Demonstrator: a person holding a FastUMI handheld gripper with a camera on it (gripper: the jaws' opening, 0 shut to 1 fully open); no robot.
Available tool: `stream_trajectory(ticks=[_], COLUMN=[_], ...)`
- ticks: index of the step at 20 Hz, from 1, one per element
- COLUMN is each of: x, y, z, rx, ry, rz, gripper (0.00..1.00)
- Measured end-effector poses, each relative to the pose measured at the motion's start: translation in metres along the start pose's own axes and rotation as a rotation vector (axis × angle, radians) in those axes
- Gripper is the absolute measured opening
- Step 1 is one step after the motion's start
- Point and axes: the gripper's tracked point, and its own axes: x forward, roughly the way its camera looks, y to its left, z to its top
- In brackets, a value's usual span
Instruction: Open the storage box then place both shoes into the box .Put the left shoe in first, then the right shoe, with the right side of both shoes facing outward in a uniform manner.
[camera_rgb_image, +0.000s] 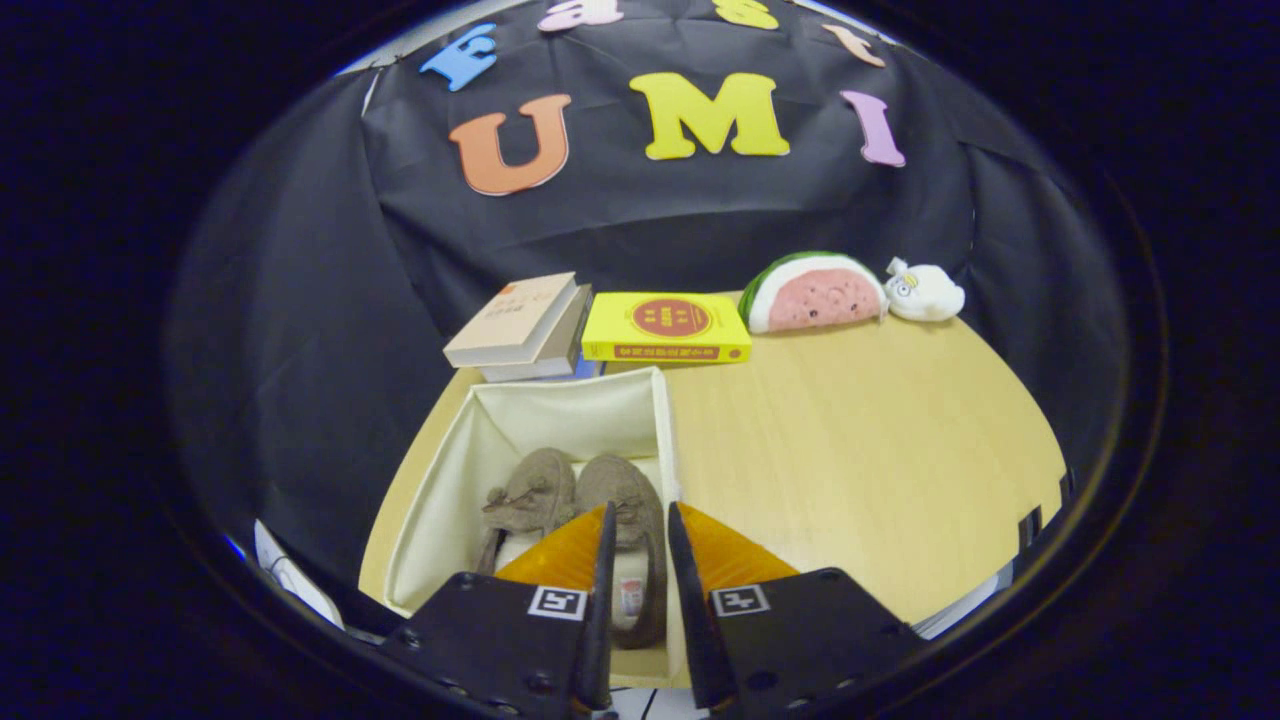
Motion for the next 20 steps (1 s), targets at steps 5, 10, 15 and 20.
stream_trajectory(ticks=[5, 10, 15, 20], x=[-0.046, -0.096, -0.149, -0.184], y=[-0.025, -0.09, -0.128, -0.149], z=[0.008, 0.018, 0.001, -0.018], rx=[-0.023, -0.048, -0.014, -0.003], ry=[-0.146, -0.328, -0.454, -0.522], rz=[0.022, -0.143, -0.182, -0.204], gripper=[0.97, 0.96, 0.96, 0.96])
